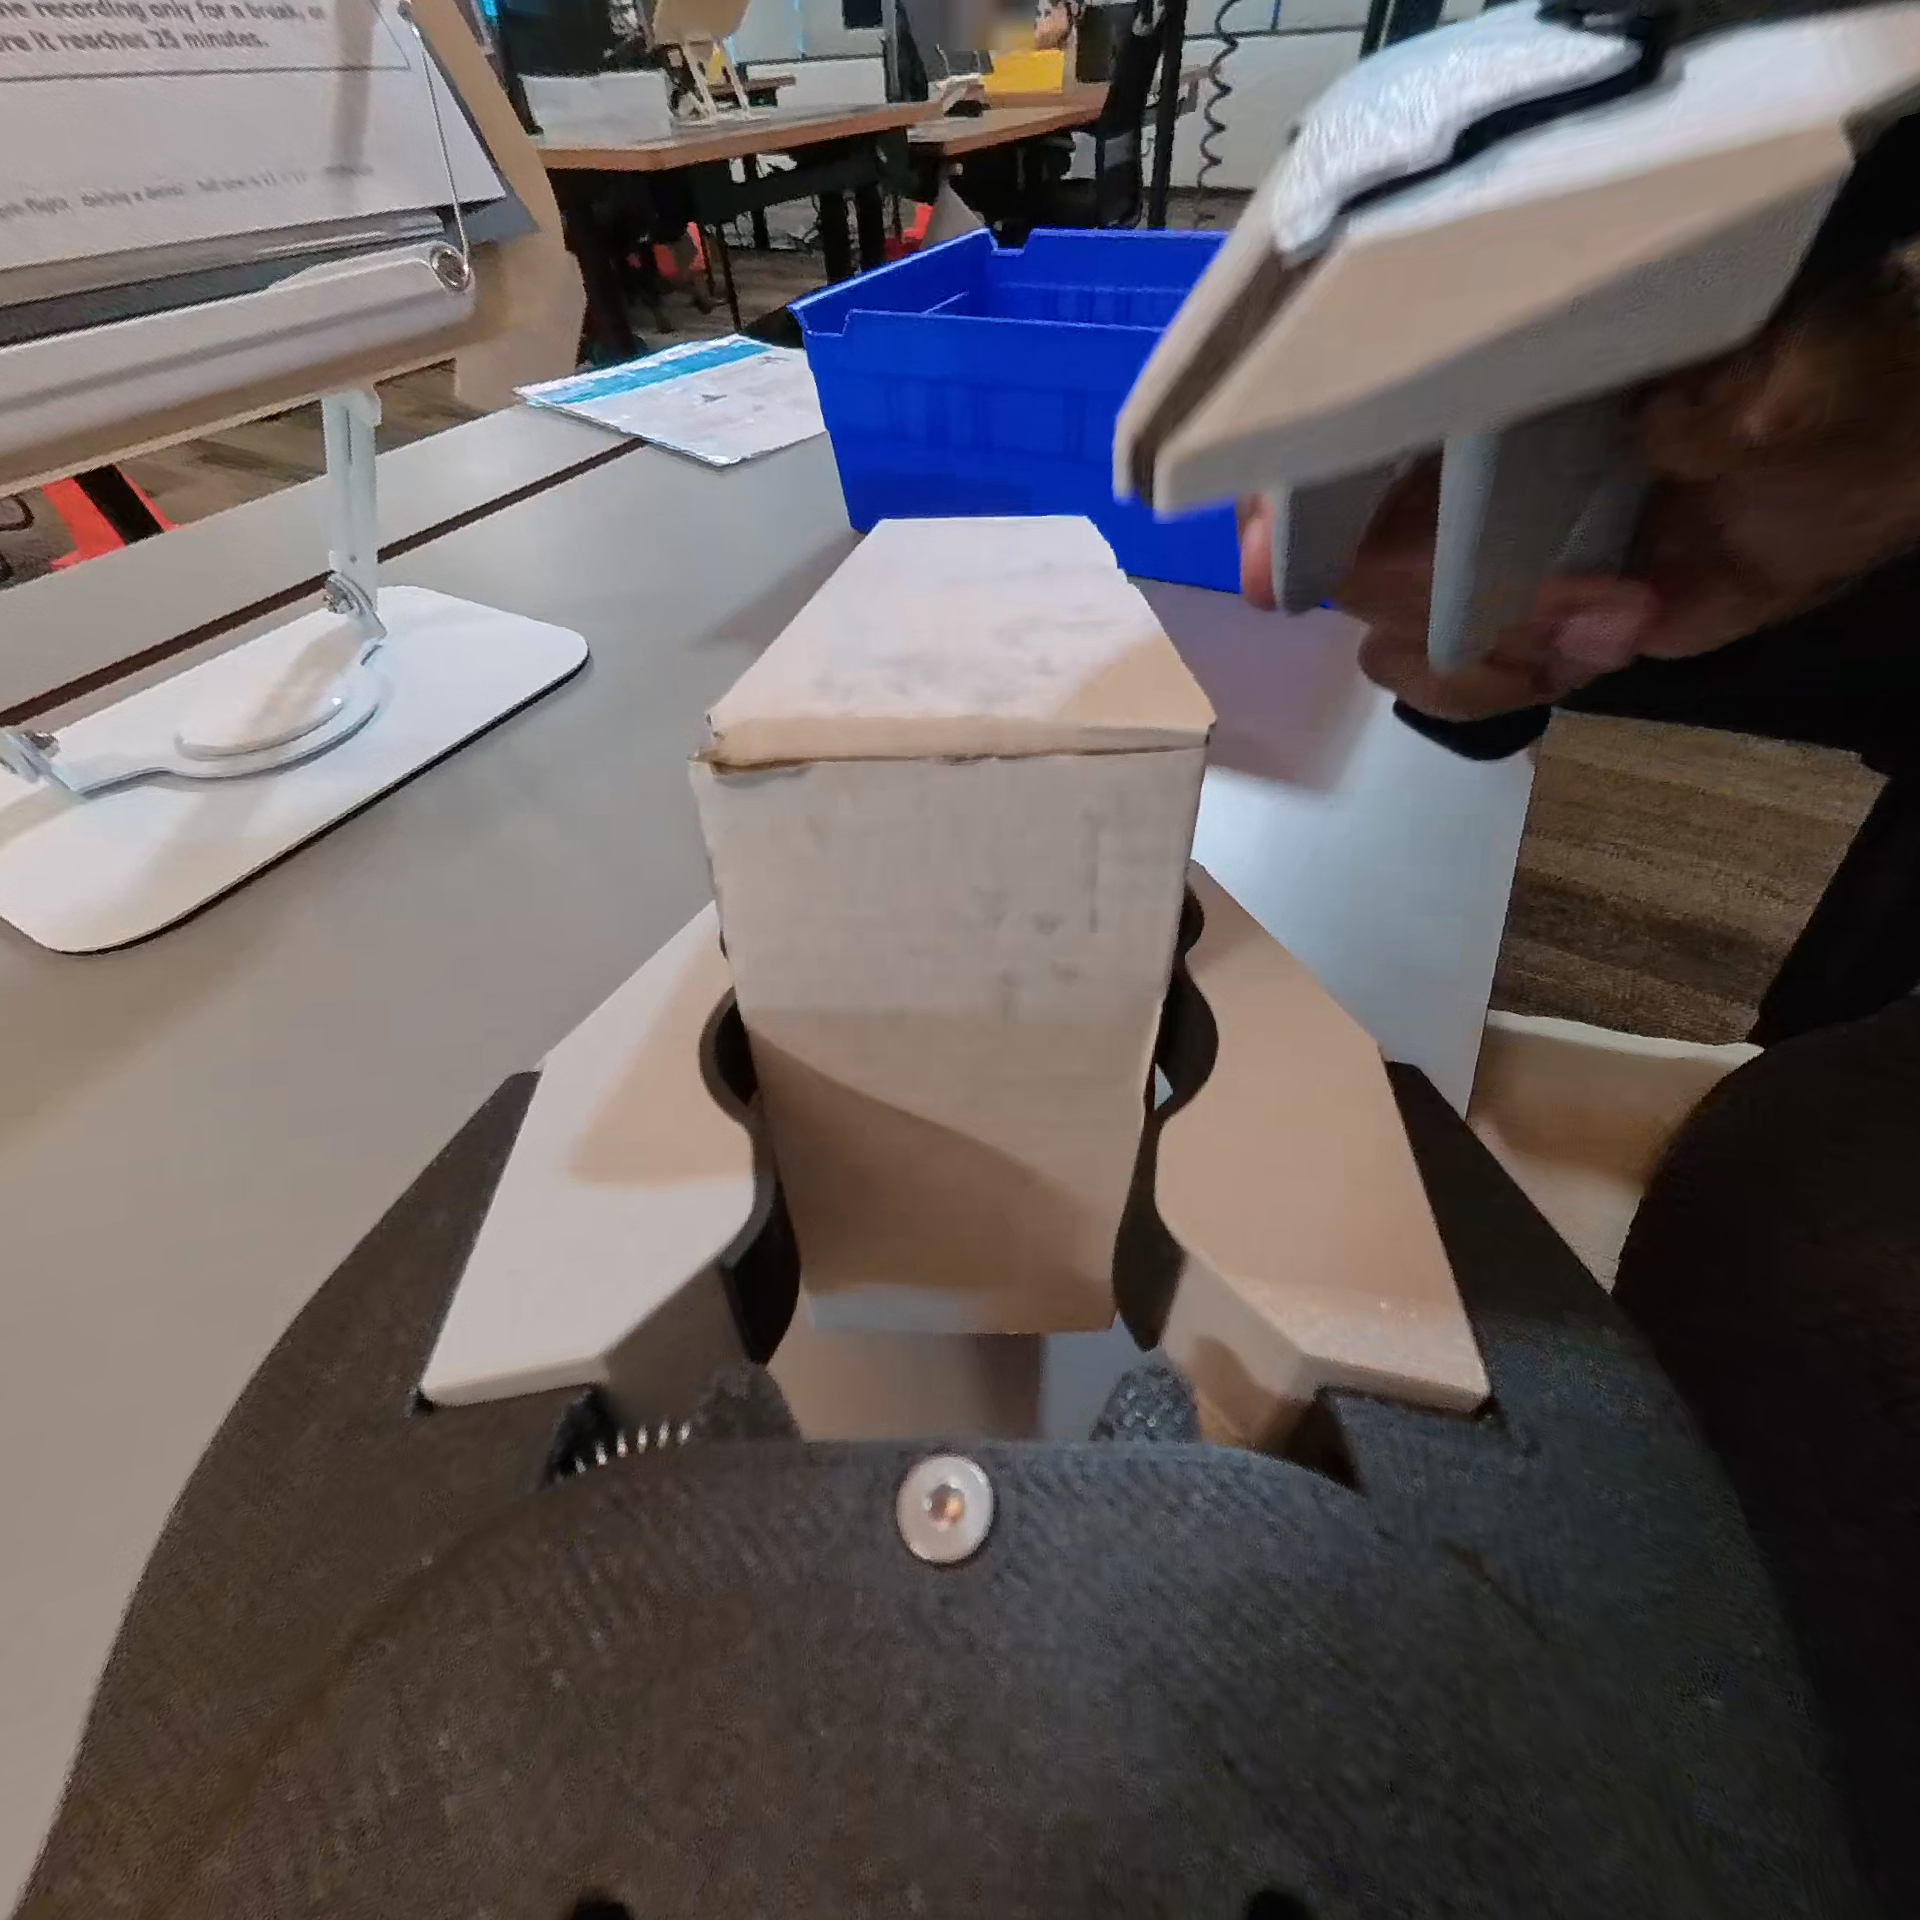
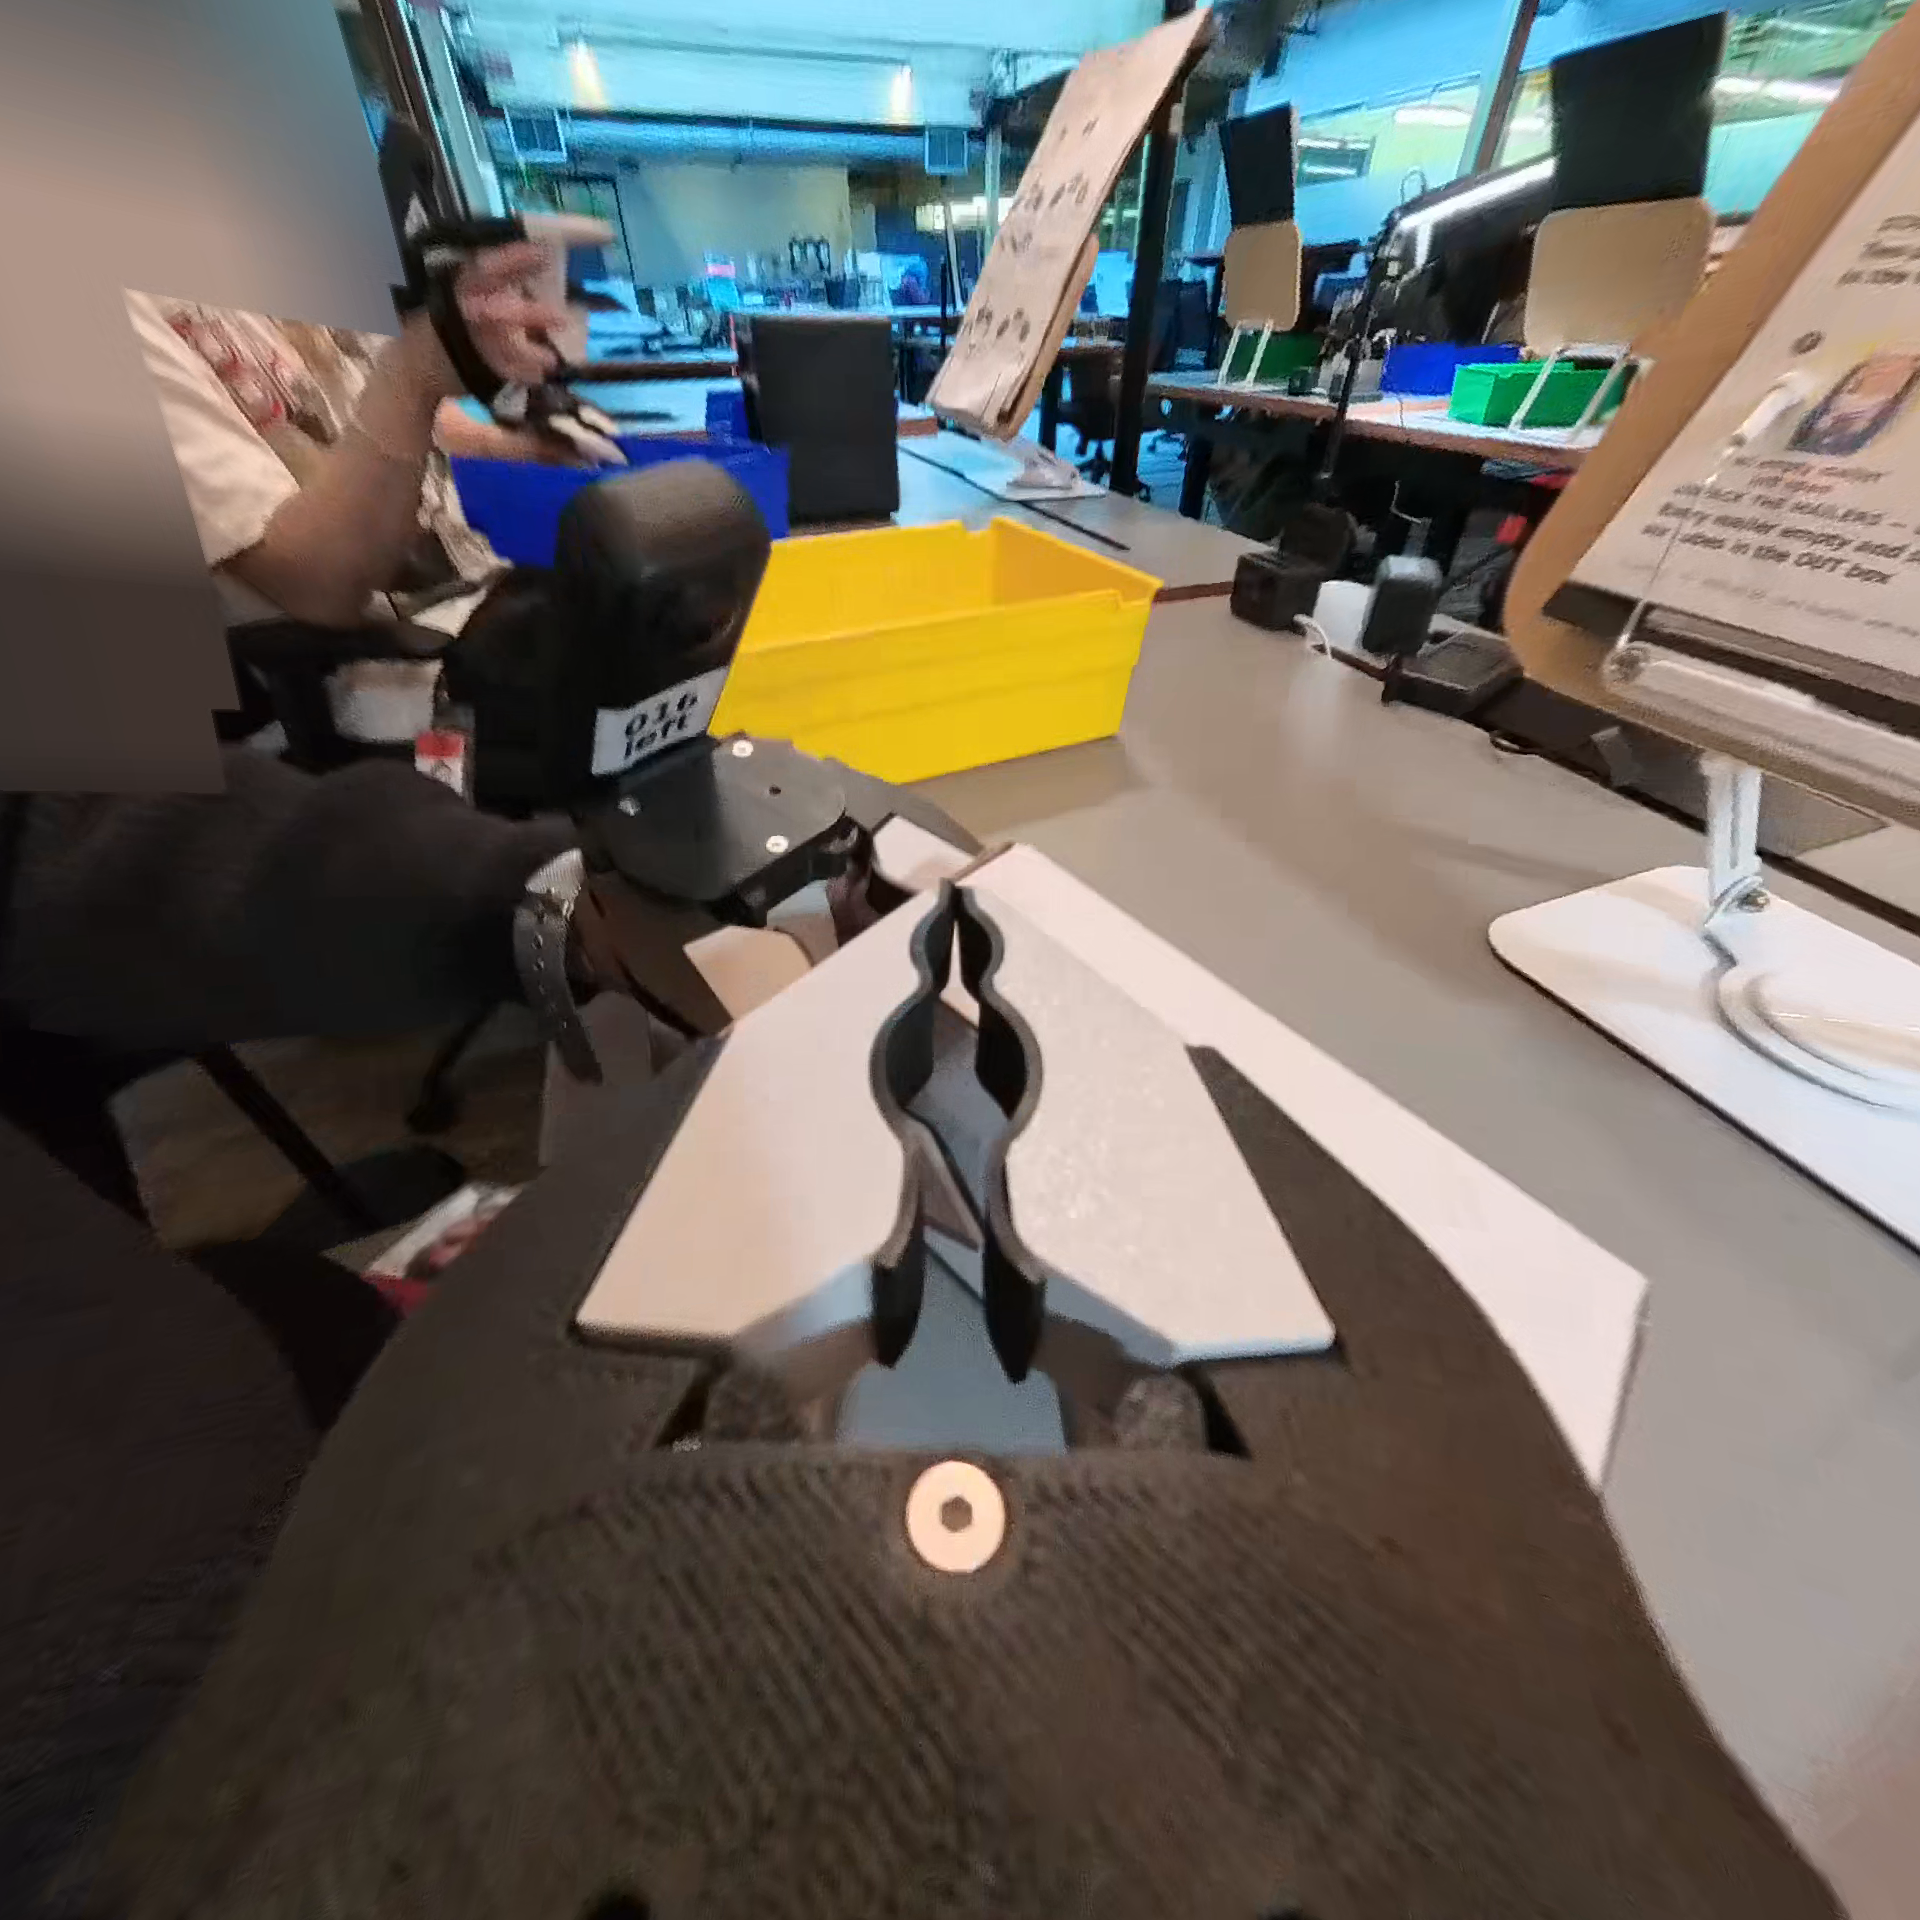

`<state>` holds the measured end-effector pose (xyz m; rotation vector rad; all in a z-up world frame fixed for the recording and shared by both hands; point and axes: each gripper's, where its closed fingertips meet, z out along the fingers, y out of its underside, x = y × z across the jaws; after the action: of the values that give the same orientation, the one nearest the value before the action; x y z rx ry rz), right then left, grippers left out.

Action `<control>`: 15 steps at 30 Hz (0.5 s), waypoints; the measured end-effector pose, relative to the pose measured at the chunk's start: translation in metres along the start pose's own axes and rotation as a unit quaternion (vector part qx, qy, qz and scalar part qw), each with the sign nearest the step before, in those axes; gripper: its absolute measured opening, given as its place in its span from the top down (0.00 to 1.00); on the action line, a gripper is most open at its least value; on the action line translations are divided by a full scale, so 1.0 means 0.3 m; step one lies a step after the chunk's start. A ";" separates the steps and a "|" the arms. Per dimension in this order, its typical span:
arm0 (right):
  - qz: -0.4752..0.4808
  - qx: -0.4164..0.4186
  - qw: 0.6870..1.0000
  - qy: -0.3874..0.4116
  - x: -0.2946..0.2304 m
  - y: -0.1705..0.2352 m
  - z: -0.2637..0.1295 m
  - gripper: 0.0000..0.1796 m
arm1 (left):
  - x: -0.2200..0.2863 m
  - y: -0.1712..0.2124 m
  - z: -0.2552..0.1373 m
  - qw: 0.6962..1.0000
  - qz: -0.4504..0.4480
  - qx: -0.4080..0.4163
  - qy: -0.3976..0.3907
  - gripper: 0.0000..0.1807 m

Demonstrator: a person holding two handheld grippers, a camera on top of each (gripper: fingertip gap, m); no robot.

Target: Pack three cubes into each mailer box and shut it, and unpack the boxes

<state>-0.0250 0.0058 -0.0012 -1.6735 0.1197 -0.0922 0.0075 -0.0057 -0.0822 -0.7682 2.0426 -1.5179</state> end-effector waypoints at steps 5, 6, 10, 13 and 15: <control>-0.017 -0.039 0.999 -0.006 -0.037 0.065 0.036 1.00 | -0.004 0.022 0.003 1.000 0.000 -0.013 0.001 0.59; -0.012 -0.042 0.999 -0.009 -0.040 0.073 0.039 1.00 | -0.009 0.030 0.003 1.000 0.002 -0.022 -0.003 0.60; 0.024 -0.043 0.998 -0.029 -0.044 0.089 0.039 1.00 | -0.014 0.047 0.007 0.999 0.022 -0.039 -0.012 0.60; -0.023 -0.026 0.999 0.006 0.002 0.071 0.008 1.00 | -0.004 0.052 0.010 0.999 0.020 -0.044 -0.005 0.60; -0.040 0.002 0.997 0.059 0.081 0.033 -0.041 1.00 | -0.004 0.056 0.008 0.999 0.012 -0.048 0.000 0.60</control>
<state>-0.0027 -0.0106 -0.0100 -1.6682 0.1421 -0.2516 0.0073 -0.0028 -0.0991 -0.7777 2.1311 -1.4158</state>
